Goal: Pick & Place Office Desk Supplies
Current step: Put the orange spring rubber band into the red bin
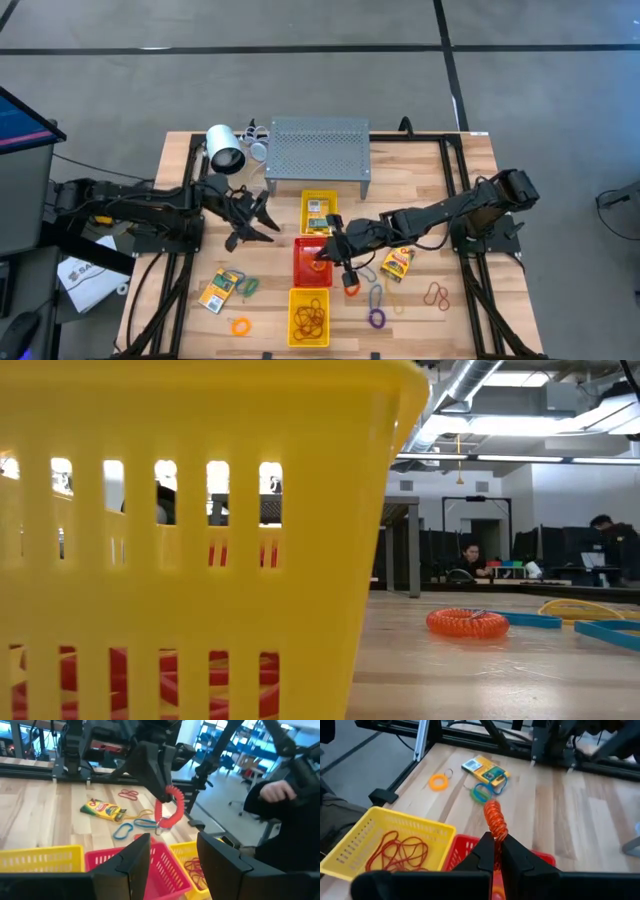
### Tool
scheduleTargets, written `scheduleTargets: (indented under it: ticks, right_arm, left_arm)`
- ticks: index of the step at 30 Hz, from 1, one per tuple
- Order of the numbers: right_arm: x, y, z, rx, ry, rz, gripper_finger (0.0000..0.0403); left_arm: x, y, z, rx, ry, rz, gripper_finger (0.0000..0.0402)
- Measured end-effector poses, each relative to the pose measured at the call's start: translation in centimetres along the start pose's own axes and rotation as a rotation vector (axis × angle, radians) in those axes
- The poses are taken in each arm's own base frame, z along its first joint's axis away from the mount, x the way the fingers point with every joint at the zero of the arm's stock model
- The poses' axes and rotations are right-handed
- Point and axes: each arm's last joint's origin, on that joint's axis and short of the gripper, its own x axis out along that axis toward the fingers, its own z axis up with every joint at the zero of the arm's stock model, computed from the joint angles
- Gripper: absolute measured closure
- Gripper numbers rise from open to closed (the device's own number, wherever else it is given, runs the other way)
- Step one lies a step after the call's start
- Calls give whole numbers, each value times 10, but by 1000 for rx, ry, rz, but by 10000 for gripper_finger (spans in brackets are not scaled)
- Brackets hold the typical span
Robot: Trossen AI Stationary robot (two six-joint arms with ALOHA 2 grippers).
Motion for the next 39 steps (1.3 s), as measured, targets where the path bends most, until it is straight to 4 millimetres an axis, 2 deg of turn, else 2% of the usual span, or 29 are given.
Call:
scheduleTargets:
  ticks: [6,13,17,28,32,39]
  right_arm:
    - [5,1,-11,61,-13,3,397]
    - [41,1,-34,81,58,22,397]
    - [57,-2,-38,93,77,54,397]
    - [91,-11,-51,124,343,83,397]
    - [98,-11,-48,111,388,88,395]
    - [95,-14,-43,109,395,83,387]
  left_arm:
    - [-3,-1,-10,-22,-32,-8,243]
    - [-3,-1,-9,-20,-45,-6,243]
    - [-2,-1,-8,-19,-46,-9,243]
    - [-2,-2,-9,-26,-45,-11,243]
    - [-2,-2,-9,-26,-45,-11,243]
    - [-2,-2,-9,-26,-44,-11,243]
